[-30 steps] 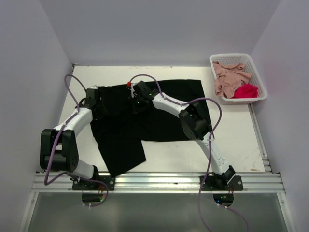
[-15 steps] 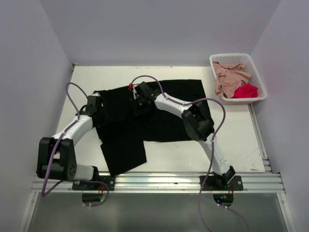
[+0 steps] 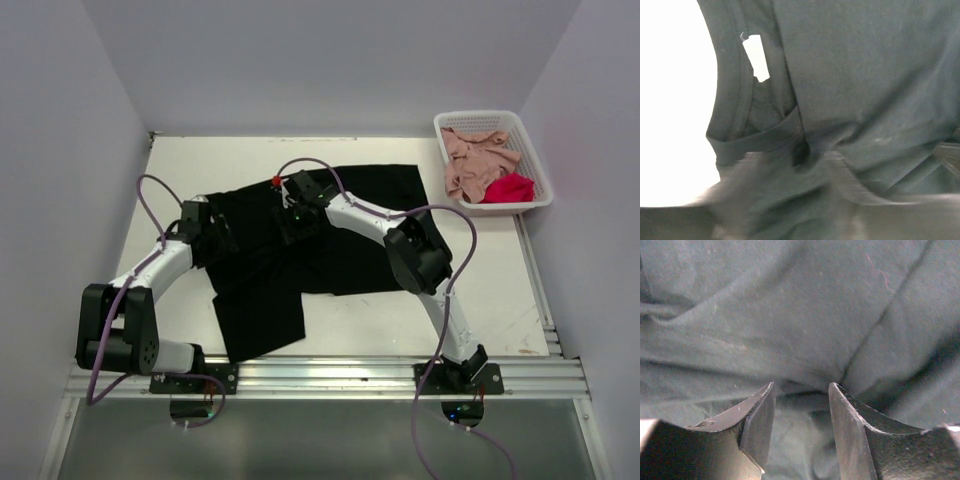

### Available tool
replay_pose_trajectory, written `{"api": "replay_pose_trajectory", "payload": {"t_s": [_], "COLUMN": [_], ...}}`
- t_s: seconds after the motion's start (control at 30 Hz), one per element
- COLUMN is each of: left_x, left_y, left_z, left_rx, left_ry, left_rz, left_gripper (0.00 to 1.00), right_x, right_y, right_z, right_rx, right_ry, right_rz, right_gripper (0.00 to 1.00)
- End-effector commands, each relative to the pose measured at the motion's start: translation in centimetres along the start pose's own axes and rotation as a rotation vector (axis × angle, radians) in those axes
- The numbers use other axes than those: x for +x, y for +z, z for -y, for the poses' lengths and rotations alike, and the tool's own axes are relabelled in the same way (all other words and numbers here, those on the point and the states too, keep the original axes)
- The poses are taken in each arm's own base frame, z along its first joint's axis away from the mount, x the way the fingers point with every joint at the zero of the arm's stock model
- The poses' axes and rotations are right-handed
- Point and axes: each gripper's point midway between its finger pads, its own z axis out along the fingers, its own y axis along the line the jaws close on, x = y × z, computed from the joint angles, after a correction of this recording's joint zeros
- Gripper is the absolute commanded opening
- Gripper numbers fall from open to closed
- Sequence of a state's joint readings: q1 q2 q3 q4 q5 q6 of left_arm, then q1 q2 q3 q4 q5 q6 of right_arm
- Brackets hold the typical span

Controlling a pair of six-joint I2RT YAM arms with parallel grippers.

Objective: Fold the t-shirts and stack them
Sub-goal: Fold the flattened tshirt in 1/3 of the way

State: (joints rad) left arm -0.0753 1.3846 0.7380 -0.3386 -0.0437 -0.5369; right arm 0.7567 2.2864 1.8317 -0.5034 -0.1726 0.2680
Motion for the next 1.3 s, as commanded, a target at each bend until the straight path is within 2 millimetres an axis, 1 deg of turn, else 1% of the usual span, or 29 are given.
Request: {"api": "replay_pose_trajectory", "payload": {"t_s": [0.0,0.03,0.13,0.23,0.3,0.33,0.4,0.43,0.47,0.5,0.53,0.57,0.6,0.67,0.7,0.73,0.77,0.8,0.83,0.87,0.9,0.93,1.0,1.03,1.1,1.13,1.17,1.2,1.27], "left_x": [-1.4,-1.7,-2.8,-4.3,-4.9,-5.7,-6.0,-6.7,-7.1,-7.3,-7.1,-7.6,-7.7,-7.9,-7.6,-8.3,-8.4,-8.0,-8.4,-8.5,-8.2,-8.4,-8.1,-8.3,-8.3,-8.7,-8.8,-8.6,-9.3], "left_y": [-0.7,-1.1,-2.0,-2.9,-3.0,-3.0,-2.2,-1.8,-1.4,-0.9,0.6,1.0,2.2,3.2,4.1,4.4,4.7,5.7,6.0,6.4,7.2,7.5,8.3,8.5,9.1,9.3,9.5,10.1,10.5], "left_z": [0.5,0.6,1.0,1.6,1.8,2.1,2.2,2.4,2.6,2.5,2.3,2.6,2.6,2.6,2.4,2.5,2.5,2.1,2.2,1.9,1.4,1.3,0.5,0.4,-0.3,-0.3,-0.7,-0.9,-0.9], "left_rx": [0.014,0.019,0.03,0.055,0.059,0.075,0.074,0.078,0.076,0.064,0.042,0.042,0.029,0.023,0.009,0.009,0.0,-0.018,-0.02,-0.033,-0.056,-0.064,-0.094,-0.098,-0.12,-0.119,-0.127,-0.136,-0.138], "left_ry": [-0.035,-0.037,-0.045,-0.048,-0.04,-0.039,-0.03,-0.035,-0.044,-0.048,-0.047,-0.051,-0.051,-0.059,-0.059,-0.062,-0.066,-0.066,-0.068,-0.07,-0.073,-0.074,-0.079,-0.081,-0.084,-0.087,-0.089,-0.087,-0.087], "left_rz": [0.066,0.083,0.124,0.182,0.204,0.235,0.248,0.271,0.277,0.273,0.249,0.252,0.245,0.247,0.231,0.246,0.244,0.223,0.224,0.219,0.206,0.207,0.189,0.191,0.18,0.184,0.182,0.169,0.168], "left_gripper": [0.78,0.85,0.88,0.89,0.86,0.83,0.49,0.3,0.0,0.0,0.0,0.0,0.0,0.0,0.0,0.0,0.0,0.0,0.0,0.0,0.0,0.0,0.0,0.0,0.0,0.0,0.0,0.0,0.0], "right_x": [-1.5,-1.7,-2.0,-2.3,-2.2,-2.2,-2.4,-2.3,-2.7,-2.6,-2.7,-2.8,-3.1,-3.1,-3.7,-3.7,-3.7,-3.5,-3.4,-2.7,-2.5,-2.6,-1.8,-2.0,-1.1,-1.1,-0.5,-0.4,-0.3], "right_y": [-3.6,-3.9,-4.2,-4.4,-4.5,-4.5,-5.0,-5.3,-6.0,-6.4,-6.8,-7.3,-8.6,-9.7,-11.2,-11.8,-12.3,-13.2,-13.6,-13.6,-14.0,-14.9,-15.3,-16.2,-16.3,-16.9,-16.8,-17.1,-17.6], "right_z": [0.1,-0.1,-0.3,-0.4,-0.5,-0.5,-0.7,-0.8,-0.9,-0.9,-0.9,-0.9,-1.1,-1.1,-1.3,-1.4,-1.3,-1.3,-1.2,-0.9,-0.8,-0.7,-0.1,-0.1,0.3,0.2,0.6,0.7,1.3], "right_rx": [0.02,0.009,0.004,0.003,0.0,0.0,-0.004,-0.008,-0.007,-0.006,-0.001,0.002,0.005,0.012,0.015,0.016,0.022,0.029,0.032,0.043,0.05,0.061,0.083,0.086,0.105,0.103,0.117,0.12,0.155], "right_ry": [-0.017,-0.02,-0.022,-0.024,-0.025,-0.025,-0.027,-0.032,-0.032,-0.033,-0.035,-0.042,-0.048,-0.052,-0.053,-0.055,-0.054,-0.056,-0.056,-0.052,-0.052,-0.052,-0.05,-0.05,-0.046,-0.047,-0.039,-0.033,-0.011], "right_rz": [0.036,0.039,0.046,0.052,0.05,0.05,0.059,0.061,0.079,0.085,0.091,0.098,0.127,0.147,0.181,0.191,0.198,0.21,0.216,0.205,0.211,0.23,0.226,0.246,0.236,0.249,0.241,0.245,0.26], "right_gripper": [0.52,0.52,0.51,0.51,0.51,0.51,0.48,0.46,0.36,0.24,0.09,0.0,0.0,0.0,0.0,0.0,0.0,0.0,0.0,0.0,0.0,0.0,0.0,0.0,0.0,0.0,0.0,0.0,0.0]}}
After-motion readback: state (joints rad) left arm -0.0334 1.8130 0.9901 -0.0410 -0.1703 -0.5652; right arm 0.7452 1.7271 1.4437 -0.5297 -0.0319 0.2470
